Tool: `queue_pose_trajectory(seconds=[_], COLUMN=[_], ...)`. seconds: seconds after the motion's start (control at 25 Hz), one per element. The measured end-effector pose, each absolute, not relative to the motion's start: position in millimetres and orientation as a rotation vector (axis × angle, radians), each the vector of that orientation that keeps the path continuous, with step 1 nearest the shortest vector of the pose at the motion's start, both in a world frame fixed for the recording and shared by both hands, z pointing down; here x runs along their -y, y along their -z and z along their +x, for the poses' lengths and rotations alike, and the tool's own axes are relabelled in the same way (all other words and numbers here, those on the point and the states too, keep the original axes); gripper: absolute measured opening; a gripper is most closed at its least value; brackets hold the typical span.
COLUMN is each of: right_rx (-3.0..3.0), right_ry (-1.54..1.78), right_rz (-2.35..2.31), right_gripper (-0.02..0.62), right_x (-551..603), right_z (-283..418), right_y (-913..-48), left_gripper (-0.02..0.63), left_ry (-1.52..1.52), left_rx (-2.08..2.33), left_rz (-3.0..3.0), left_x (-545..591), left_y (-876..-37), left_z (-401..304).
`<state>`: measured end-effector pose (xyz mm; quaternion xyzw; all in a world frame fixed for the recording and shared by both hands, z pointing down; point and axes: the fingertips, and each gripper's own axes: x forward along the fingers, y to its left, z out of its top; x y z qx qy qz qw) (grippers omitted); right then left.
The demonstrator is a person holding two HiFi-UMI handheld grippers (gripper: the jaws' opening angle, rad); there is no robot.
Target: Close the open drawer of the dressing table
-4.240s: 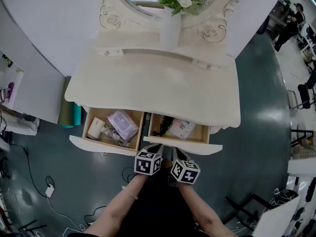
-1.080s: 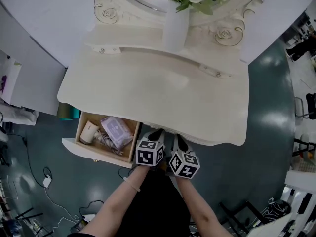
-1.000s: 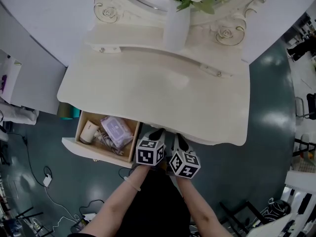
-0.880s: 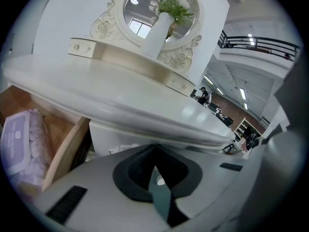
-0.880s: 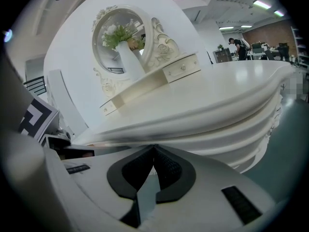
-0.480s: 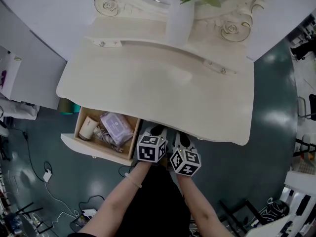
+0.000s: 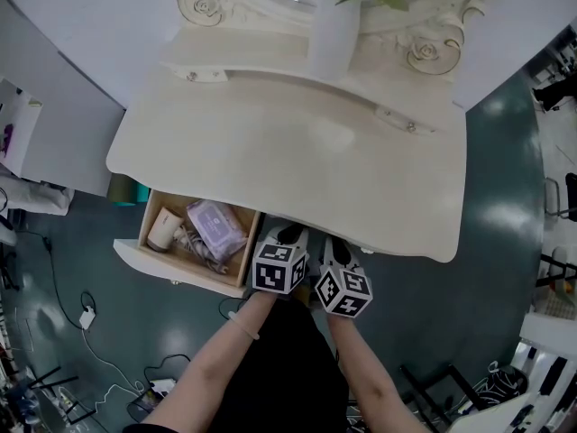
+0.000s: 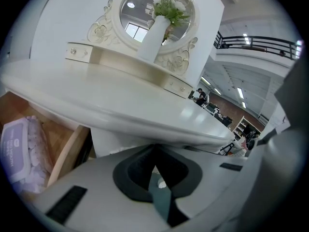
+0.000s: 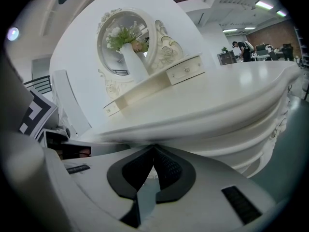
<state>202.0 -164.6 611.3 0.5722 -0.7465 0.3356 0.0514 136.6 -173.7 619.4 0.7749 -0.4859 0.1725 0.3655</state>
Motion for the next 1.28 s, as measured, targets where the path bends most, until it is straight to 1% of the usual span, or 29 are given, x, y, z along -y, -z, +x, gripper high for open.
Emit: queue_pose_trajectory(seconds=[0.28,0.48,0.8,1.04,1.28], right_rx=[2.32,2.335,2.47,2.6,2.711], right_ry=[-1.003,-1.047,-1.011,-0.938,-0.982], right_rz=[1.664,1.692,1.73,1.687,1.658], right_gripper=[0.015,0.015,0.015,0.015,0.015], right_x=[147,124,91,74,55], right_z=[189,187,199,195,197], right_y=[-605,-595,-547,-510,-479], left_gripper=[0.026,0.026,0.025,0.025,0.025], left_ry=[-0.388,-0.344,-0.262,-0.182,-0.11], left_rx=[1.228,1.209,1.204,1.264,1.293], left_rz=[1.988,2.026,2.128,2.144,2.211], left_x=[153,130,96,78,60], left_y=[-611,-594,-557,-526,-493], left_z=[134,135,134,134,147])
